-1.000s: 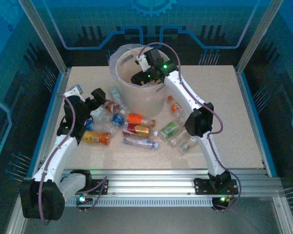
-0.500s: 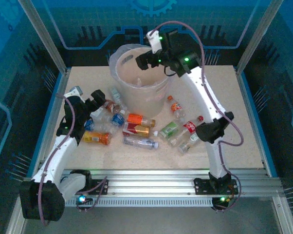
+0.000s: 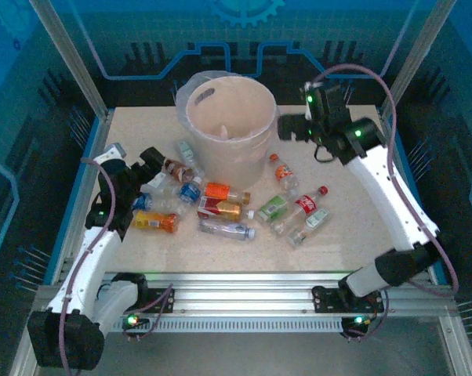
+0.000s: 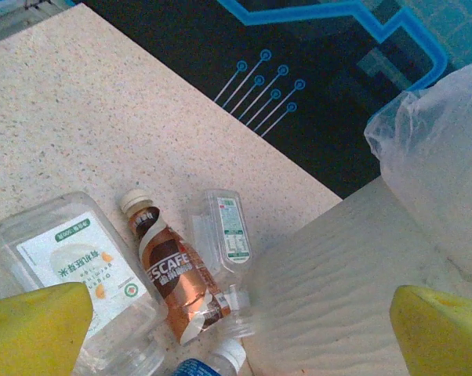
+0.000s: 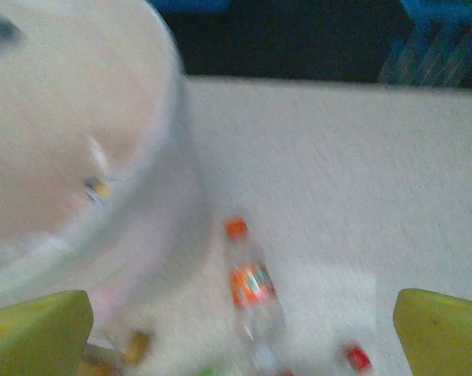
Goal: Put the plastic bottles in the bin
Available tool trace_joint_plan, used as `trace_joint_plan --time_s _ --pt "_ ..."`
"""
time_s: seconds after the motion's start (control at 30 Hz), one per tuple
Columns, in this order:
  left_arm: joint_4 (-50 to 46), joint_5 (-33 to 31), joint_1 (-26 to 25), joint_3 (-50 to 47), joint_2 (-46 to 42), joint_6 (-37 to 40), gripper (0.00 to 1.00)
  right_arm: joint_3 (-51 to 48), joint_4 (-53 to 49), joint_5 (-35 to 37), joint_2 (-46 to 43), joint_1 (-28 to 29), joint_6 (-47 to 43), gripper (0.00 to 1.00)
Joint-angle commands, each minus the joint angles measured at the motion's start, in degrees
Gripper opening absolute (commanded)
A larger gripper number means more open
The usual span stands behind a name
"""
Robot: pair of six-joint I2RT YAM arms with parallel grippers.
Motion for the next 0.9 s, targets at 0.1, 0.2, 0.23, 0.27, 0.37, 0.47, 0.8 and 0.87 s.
trace_joint_plan --time_s 0.1,0.2,0.23,0.27,0.37,0.47,0.8,0.87 --pt "1.0 -1.5 0.2 -2.2 -1.1 -1.8 0.99 -20.9 -3.6 3.0 -13.9 -2.9 14.7 1.00" --pt "1.5 -1.4 0.2 -2.2 -0.7 -2.1 0.99 -29.3 -5.4 2.6 -18.5 -3.8 19.5 1.00" --pt "1.6 -1.6 0.2 -2.2 -0.6 -2.0 0.99 -32.2 -5.6 1.8 -19.9 -4.2 20.8 1.00" --pt "1.6 -1.7 0.2 -2.2 -0.5 -1.8 0.99 -34.4 -5.5 0.7 -20.8 -4.7 21.6 1.00" --pt "1.6 -2.6 0.2 -2.2 -0.8 -1.5 0.99 -41.2 -5.1 -3.7 -23.3 -7.1 23.7 1.00" --pt "1.9 -3.4 0.3 -2.5 -1.0 -1.4 0.99 -47.0 -1.7 -9.2 -24.0 -7.9 25.3 1.00" --pt "2.1 -3.5 0.3 -2.3 -0.3 -1.1 0.99 -56.5 6.7 -16.6 -19.1 -8.8 28.7 0.98" --pt "2.1 -3.2 0.3 -2.3 -0.2 -1.1 0.99 -57.1 8.2 -16.9 -18.8 -9.4 28.7 0.99"
